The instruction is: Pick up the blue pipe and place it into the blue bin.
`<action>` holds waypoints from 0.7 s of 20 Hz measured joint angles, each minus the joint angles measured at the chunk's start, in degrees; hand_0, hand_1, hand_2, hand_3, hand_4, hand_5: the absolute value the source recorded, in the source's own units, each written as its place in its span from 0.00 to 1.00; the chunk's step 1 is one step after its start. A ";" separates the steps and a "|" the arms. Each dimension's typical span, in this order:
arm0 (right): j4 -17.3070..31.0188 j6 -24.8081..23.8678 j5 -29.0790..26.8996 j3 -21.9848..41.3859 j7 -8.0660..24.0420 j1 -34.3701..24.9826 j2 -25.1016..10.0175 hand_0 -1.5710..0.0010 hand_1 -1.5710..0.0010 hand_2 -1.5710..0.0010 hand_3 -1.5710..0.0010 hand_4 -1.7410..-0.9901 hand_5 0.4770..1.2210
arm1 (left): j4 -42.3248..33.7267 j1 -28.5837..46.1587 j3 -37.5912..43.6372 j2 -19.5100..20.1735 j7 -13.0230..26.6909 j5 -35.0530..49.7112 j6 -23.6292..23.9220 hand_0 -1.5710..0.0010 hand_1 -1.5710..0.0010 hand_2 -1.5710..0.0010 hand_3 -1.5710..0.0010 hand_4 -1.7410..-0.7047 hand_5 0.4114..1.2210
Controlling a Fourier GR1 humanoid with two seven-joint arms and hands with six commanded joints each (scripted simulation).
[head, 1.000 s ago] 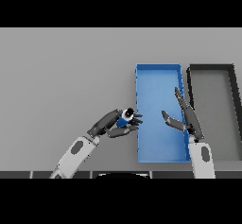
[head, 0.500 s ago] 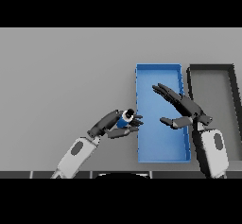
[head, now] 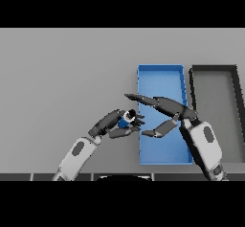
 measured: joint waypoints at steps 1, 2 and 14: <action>0.25 0.44 1.23 1.02 -0.43 -1.11 1.20 1.00 1.00 0.97 1.00 0.65 0.10 | 0.57 -0.16 0.32 -0.18 -0.14 0.15 -0.47 0.00 0.00 0.00 0.00 0.27 1.00; 0.10 1.10 1.69 1.92 -0.26 -1.55 1.66 1.00 1.00 0.97 1.00 0.67 0.10 | 0.21 0.30 0.01 -0.56 -0.03 0.18 -0.83 0.00 0.00 0.00 0.00 0.27 1.00; 6.58 2.90 4.37 6.02 3.48 -12.47 7.38 0.55 0.55 0.53 0.62 0.45 0.03 | 0.03 0.85 1.75 -1.64 4.60 -1.06 -2.85 0.00 0.00 0.00 0.00 0.14 1.00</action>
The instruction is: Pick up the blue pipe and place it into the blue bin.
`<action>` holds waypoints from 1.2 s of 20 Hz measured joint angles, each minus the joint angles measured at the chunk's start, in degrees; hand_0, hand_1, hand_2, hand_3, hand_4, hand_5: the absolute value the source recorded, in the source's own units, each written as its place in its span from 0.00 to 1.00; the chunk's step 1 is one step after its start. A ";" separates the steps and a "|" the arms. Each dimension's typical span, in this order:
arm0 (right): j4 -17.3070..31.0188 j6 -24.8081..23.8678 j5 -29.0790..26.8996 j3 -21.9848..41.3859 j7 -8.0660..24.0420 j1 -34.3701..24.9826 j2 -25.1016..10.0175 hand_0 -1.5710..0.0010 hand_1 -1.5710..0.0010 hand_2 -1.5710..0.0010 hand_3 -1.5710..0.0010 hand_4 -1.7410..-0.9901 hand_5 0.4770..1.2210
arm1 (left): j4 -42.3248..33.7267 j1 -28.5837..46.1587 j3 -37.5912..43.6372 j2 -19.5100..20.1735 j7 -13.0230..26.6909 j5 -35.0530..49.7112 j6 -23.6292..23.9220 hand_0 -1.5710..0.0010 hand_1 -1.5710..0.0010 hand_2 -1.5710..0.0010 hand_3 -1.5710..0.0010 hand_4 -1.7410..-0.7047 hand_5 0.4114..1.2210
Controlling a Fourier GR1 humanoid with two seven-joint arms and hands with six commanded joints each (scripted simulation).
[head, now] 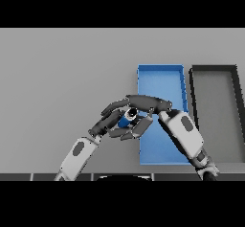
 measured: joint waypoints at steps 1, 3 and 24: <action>-0.07 0.19 -0.51 0.22 0.06 -0.06 0.19 0.44 0.44 0.42 0.51 0.37 0.05 | 0.37 0.04 -0.05 0.23 0.45 -0.91 0.00 0.00 0.00 0.00 0.00 0.11 1.00; -0.12 -0.46 -0.70 0.82 0.86 0.27 1.11 0.28 0.28 0.27 0.39 0.25 0.16 | 0.28 0.41 0.01 -0.26 0.78 -1.63 0.77 0.00 0.00 0.00 0.04 0.08 1.00; -3.67 -2.59 0.88 0.08 2.88 4.28 6.26 0.00 0.00 0.00 0.00 0.00 0.99 | -0.75 0.15 2.38 0.37 -3.24 -5.66 -4.73 0.76 0.78 0.78 0.81 0.63 0.76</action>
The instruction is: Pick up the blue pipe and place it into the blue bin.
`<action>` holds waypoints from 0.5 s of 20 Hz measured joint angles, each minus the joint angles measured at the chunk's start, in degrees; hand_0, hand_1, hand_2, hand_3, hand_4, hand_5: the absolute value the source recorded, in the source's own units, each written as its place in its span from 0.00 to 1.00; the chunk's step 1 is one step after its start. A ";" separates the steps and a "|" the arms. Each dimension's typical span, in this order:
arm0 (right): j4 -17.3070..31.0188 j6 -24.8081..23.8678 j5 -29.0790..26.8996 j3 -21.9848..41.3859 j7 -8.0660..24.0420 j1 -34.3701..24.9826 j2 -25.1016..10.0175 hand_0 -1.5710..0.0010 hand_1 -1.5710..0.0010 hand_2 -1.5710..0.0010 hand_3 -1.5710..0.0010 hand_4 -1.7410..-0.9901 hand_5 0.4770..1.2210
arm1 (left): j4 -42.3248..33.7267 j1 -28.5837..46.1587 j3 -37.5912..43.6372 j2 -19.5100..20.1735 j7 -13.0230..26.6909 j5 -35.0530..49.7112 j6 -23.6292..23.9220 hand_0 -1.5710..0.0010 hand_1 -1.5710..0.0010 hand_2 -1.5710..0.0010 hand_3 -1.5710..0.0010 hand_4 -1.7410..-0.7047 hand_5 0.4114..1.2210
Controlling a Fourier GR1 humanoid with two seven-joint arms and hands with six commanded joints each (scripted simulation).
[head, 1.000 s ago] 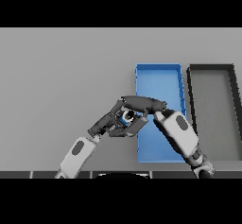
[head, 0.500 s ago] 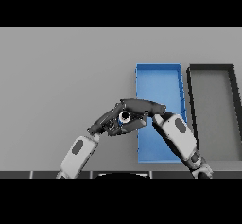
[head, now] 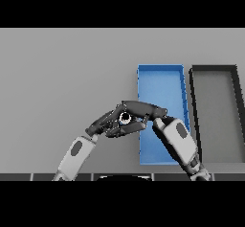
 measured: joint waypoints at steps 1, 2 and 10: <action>-0.46 0.13 0.38 -0.07 0.81 0.26 0.42 0.00 0.00 0.00 0.00 0.00 0.99 | 0.03 0.30 -0.03 0.18 -0.11 -0.10 -0.16 0.80 0.82 0.83 0.84 0.67 0.65; -0.46 0.43 1.15 -0.44 1.28 0.15 0.75 0.00 0.00 0.00 0.00 0.00 0.99 | -0.13 1.03 -0.06 0.19 0.41 0.25 0.17 0.84 0.86 0.86 0.88 0.70 0.54; -1.59 1.46 -0.55 -2.84 3.44 1.20 4.22 0.00 0.00 0.00 0.00 0.00 1.00 | 0.97 0.97 0.08 -0.25 4.48 0.56 1.88 0.97 0.98 0.98 0.98 0.78 0.10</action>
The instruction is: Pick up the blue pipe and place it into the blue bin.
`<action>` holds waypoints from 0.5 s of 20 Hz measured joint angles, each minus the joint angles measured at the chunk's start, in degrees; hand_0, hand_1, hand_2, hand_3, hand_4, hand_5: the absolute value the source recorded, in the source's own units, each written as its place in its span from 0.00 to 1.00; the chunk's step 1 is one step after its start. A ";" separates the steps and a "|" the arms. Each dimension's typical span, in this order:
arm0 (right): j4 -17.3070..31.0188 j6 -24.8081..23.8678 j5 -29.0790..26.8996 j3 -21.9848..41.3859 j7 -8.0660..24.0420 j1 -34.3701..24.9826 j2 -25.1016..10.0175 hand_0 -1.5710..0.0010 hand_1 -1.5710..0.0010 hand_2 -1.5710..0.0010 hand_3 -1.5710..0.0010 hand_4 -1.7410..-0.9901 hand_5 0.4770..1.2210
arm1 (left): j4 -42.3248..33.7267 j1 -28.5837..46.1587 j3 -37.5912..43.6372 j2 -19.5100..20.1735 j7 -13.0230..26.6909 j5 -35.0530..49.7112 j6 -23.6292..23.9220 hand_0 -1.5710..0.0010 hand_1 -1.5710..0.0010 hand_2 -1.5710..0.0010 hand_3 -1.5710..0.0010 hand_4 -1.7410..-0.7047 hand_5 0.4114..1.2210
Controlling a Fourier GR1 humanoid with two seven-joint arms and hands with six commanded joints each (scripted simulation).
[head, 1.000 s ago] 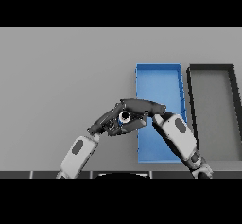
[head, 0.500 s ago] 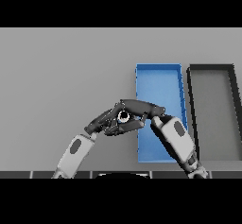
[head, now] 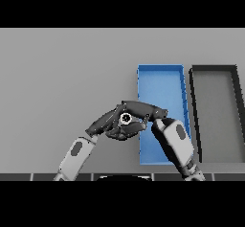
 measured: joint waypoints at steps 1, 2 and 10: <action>0.33 -0.69 -2.62 -0.34 1.70 -0.57 0.83 0.00 0.00 0.00 0.00 0.00 1.00 | 0.04 0.28 -0.02 0.34 -0.17 -0.02 -0.09 0.98 0.98 0.98 0.98 0.78 0.09; 0.76 -1.09 -5.71 -1.18 2.88 -0.89 0.66 0.00 0.00 0.00 0.00 0.00 1.00 | -0.44 0.52 -0.34 0.33 0.41 -0.43 0.24 0.98 0.98 0.99 0.99 0.79 0.09; 0.31 -8.65 -22.17 -6.17 12.74 -10.15 -1.31 0.00 0.00 0.00 0.00 0.00 1.00 | -1.01 0.59 -0.58 0.60 1.33 0.22 0.01 1.00 1.00 1.00 1.00 0.81 0.03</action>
